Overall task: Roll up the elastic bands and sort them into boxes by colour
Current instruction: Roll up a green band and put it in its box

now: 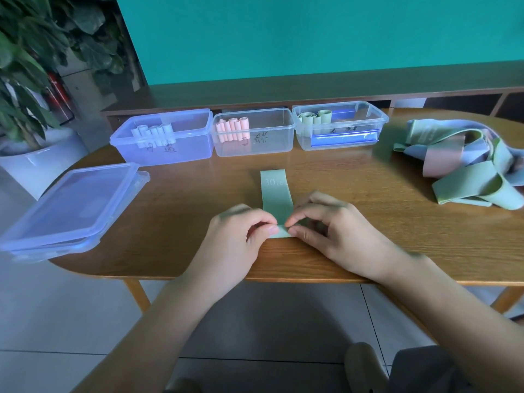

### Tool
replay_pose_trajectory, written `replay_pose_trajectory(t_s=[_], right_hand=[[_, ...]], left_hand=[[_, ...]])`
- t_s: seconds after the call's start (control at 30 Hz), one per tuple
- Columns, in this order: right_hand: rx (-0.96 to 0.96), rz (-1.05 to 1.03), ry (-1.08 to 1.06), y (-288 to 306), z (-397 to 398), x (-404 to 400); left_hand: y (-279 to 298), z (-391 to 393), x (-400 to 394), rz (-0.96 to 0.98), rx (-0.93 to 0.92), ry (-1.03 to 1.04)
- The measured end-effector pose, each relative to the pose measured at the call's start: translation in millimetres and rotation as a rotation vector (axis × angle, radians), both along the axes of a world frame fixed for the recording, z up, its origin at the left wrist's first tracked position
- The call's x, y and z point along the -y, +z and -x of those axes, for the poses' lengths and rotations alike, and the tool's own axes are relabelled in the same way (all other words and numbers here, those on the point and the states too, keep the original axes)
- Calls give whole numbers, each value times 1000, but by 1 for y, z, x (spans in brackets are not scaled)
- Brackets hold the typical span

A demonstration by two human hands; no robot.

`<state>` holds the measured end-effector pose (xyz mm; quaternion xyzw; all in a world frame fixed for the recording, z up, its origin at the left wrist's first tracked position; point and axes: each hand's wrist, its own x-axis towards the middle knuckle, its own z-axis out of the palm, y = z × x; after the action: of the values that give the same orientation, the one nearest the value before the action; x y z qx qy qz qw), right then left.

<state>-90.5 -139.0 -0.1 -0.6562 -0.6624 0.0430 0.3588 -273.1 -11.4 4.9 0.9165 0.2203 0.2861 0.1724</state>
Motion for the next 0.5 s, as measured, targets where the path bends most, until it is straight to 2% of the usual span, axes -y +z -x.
replay_pose_trajectory(t_s=[0.27, 0.5], right_hand=[[-19, 14, 10, 3, -10, -13], [10, -19, -16, 1, -13, -17]], left_hand=[[2, -4, -4, 34, 57, -14], [1, -10, -8, 48, -34, -6]])
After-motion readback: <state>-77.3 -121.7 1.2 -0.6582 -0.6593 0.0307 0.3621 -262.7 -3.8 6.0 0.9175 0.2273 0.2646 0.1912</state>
